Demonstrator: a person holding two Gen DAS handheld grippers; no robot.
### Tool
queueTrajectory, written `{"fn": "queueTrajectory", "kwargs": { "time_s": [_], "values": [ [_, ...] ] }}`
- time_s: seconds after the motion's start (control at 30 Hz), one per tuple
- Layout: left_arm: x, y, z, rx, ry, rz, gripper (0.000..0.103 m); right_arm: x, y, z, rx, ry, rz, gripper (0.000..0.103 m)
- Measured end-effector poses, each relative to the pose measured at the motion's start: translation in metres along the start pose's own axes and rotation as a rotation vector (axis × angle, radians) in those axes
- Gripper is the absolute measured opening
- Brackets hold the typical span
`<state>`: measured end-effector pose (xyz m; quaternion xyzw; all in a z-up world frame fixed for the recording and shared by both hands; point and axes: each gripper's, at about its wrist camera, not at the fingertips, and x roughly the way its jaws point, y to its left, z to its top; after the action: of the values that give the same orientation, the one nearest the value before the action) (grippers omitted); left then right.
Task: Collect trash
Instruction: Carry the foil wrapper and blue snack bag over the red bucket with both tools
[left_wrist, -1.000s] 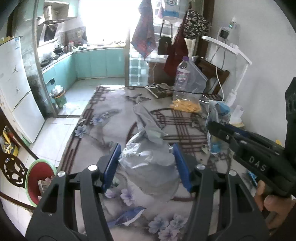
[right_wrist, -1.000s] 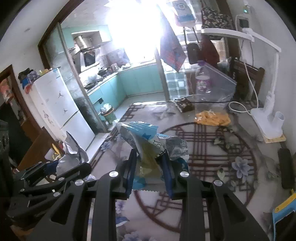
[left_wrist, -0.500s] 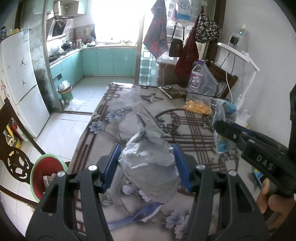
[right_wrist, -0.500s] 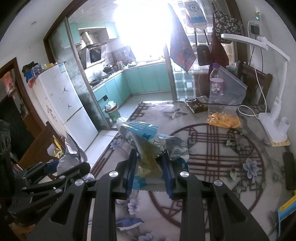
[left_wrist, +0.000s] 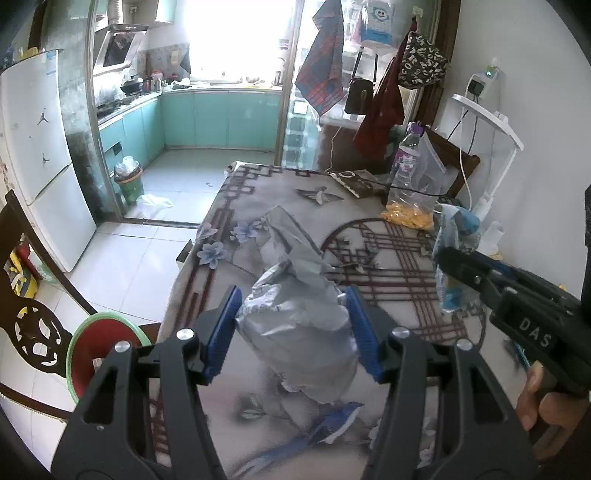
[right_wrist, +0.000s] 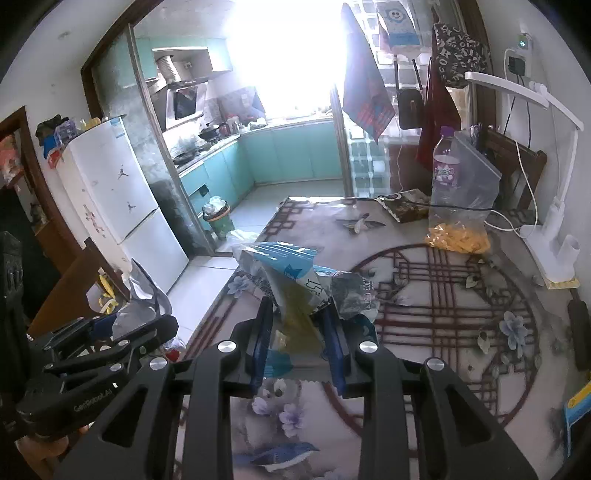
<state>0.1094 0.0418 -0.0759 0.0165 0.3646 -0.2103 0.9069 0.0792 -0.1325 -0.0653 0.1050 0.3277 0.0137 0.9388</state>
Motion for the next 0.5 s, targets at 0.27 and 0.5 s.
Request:
{"fn": "queueTrajectory", "kwargs": {
  "time_s": [0.27,0.5],
  "values": [
    [-0.004,0.042,0.003,-0.009,-0.001,0.005,0.056,0.019,0.042,0.001,-0.011,0.011,0.008,0.027],
    [-0.009,0.108,-0.003,-0.054,0.002,0.084,0.056,0.053,0.099,-0.004,-0.052,0.065,0.074,0.027]
  ]
}}
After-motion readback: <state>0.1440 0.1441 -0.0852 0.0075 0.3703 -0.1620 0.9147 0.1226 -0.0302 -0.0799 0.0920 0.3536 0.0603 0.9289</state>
